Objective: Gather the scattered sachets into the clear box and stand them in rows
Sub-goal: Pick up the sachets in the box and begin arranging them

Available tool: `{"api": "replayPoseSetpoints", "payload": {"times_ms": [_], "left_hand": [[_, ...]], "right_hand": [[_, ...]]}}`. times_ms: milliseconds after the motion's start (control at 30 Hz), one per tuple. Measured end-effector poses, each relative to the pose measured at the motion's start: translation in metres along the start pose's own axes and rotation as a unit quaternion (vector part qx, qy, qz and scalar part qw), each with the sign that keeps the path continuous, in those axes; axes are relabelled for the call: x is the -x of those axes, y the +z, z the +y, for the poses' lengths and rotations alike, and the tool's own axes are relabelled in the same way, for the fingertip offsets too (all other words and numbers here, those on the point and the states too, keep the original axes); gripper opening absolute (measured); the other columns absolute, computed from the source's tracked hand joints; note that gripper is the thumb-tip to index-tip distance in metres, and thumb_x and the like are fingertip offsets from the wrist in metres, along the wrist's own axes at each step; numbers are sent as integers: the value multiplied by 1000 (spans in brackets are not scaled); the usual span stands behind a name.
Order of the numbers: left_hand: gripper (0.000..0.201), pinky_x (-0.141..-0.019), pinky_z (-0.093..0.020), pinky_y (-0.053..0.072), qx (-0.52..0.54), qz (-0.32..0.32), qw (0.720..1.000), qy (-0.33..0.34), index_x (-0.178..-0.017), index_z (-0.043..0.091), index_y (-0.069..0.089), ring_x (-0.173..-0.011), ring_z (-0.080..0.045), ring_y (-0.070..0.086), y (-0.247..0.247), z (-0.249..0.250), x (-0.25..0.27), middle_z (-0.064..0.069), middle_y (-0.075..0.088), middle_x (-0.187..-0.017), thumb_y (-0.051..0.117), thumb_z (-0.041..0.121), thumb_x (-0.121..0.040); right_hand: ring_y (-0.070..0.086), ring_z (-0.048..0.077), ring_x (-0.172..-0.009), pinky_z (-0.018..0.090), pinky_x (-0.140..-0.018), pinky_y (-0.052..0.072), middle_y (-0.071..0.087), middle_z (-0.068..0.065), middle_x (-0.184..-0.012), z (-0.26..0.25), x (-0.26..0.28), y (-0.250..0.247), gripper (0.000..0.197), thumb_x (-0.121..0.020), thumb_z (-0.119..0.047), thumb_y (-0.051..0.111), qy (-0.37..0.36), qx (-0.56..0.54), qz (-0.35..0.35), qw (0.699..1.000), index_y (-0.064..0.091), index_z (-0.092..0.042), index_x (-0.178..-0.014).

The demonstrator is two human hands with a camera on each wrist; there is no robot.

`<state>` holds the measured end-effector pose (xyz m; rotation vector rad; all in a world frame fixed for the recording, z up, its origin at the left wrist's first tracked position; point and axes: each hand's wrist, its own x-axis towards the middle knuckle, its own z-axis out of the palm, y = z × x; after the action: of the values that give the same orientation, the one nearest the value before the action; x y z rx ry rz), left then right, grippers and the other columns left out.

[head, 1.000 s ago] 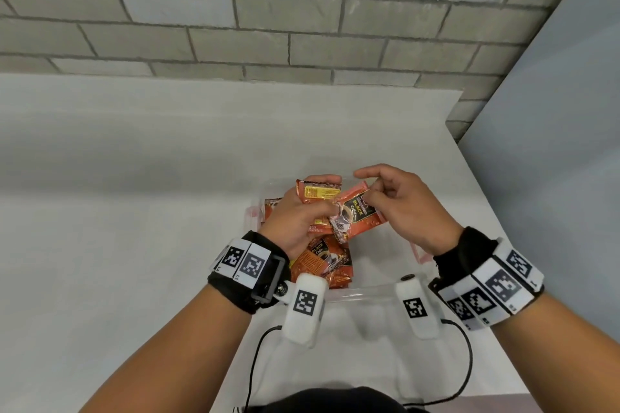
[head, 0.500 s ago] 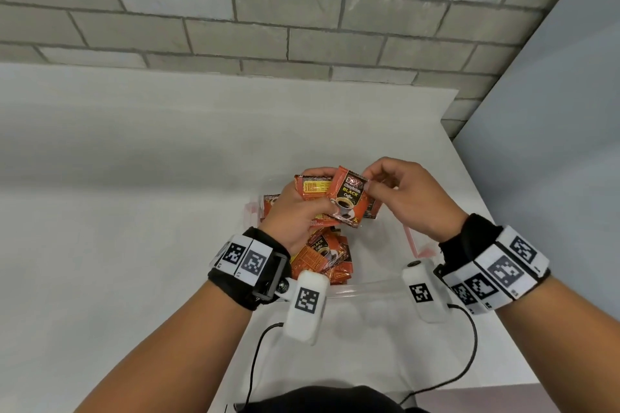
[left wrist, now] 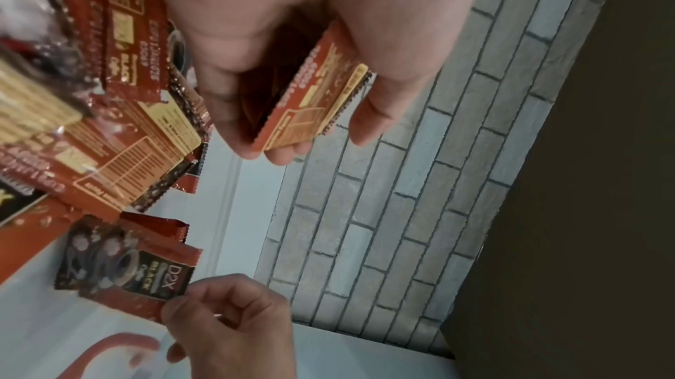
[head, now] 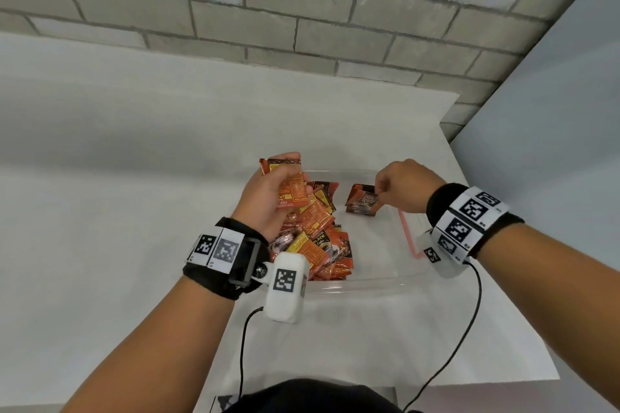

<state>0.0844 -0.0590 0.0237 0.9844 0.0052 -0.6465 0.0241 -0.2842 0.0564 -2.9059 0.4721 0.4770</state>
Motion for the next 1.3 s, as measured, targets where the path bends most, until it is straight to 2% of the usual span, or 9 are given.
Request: {"api": "replayPoseSetpoints", "payload": {"times_ms": [167, 300, 400, 600, 700, 967, 1100, 1300], "left_hand": [[19, -65, -33, 52, 6, 4, 1000, -4, -109, 14, 62, -68, -22, 64, -5, 1, 1, -9, 66, -78, 52, 8, -94], [20, -65, -34, 51, 4, 6, 1000, -4, -111, 14, 62, -68, -23, 63, -7, 1, 1, -9, 66, -79, 52, 9, -94], [18, -68, -35, 50, -1, 6, 1000, -4, -107, 15, 64, -68, -23, 64, -8, 1, 0, -9, 66, -80, 52, 10, -94], [18, -69, -36, 49, 3, 4, 1000, -8, -106, 14, 64, -68, -24, 63, -8, 1, 0, -10, 65, -80, 52, 10, -94], [18, -68, -35, 50, 0, 2, 1000, -8, -107, 14, 65, -67, -23, 64, -8, 1, 0, -10, 65, -80, 52, 10, -94], [19, -63, -33, 51, 5, -6, 1000, -10, -108, 13, 63, -65, -23, 62, -7, 0, -1, -10, 67, -78, 53, 9, -94], [19, -61, -32, 51, 10, -7, 1000, -12, -109, 13, 63, -64, -24, 62, -7, 0, -1, -11, 65, -78, 52, 9, -94], [24, -60, -30, 53, 25, -9, 999, -19, -113, 10, 60, -66, -24, 63, -7, 0, 1, -13, 65, -81, 47, 8, -94]], "right_hand": [[58, 19, -74, 25, -59, 43, 60, -4, -74, -2, -7, 6, 4, -84, -21, 67, 15, 42, -17, 999, 70, -18, -84], [59, 22, -76, 27, -63, 45, 61, 1, -84, -7, -13, 9, 4, -84, -21, 68, 32, 66, -41, 996, 65, -21, -81], [58, 22, -75, 28, -64, 46, 59, 2, -84, -13, -16, 8, 3, -87, -19, 63, 38, 80, -50, 995, 66, -19, -85], [60, 23, -75, 28, -63, 47, 64, 5, -87, -16, -16, 7, 12, -87, -18, 60, 46, 101, -49, 993, 69, -13, -93], [63, 24, -81, 28, -64, 47, 66, 7, -93, -15, -16, 6, 14, -87, -17, 59, 50, 100, -50, 992, 69, -13, -95], [62, 24, -81, 28, -63, 44, 66, 7, -95, -15, -19, 8, 16, -88, -15, 58, 53, 109, -47, 991, 67, -10, -99], [61, 26, -81, 29, -66, 47, 65, 8, -96, -13, -18, 7, 15, -87, -16, 59, 45, 110, -39, 992, 67, -10, -98], [55, 24, -79, 29, -65, 44, 59, 5, -93, -11, -17, 4, 5, -86, -19, 63, 40, 92, -25, 995, 60, -16, -90]]}}
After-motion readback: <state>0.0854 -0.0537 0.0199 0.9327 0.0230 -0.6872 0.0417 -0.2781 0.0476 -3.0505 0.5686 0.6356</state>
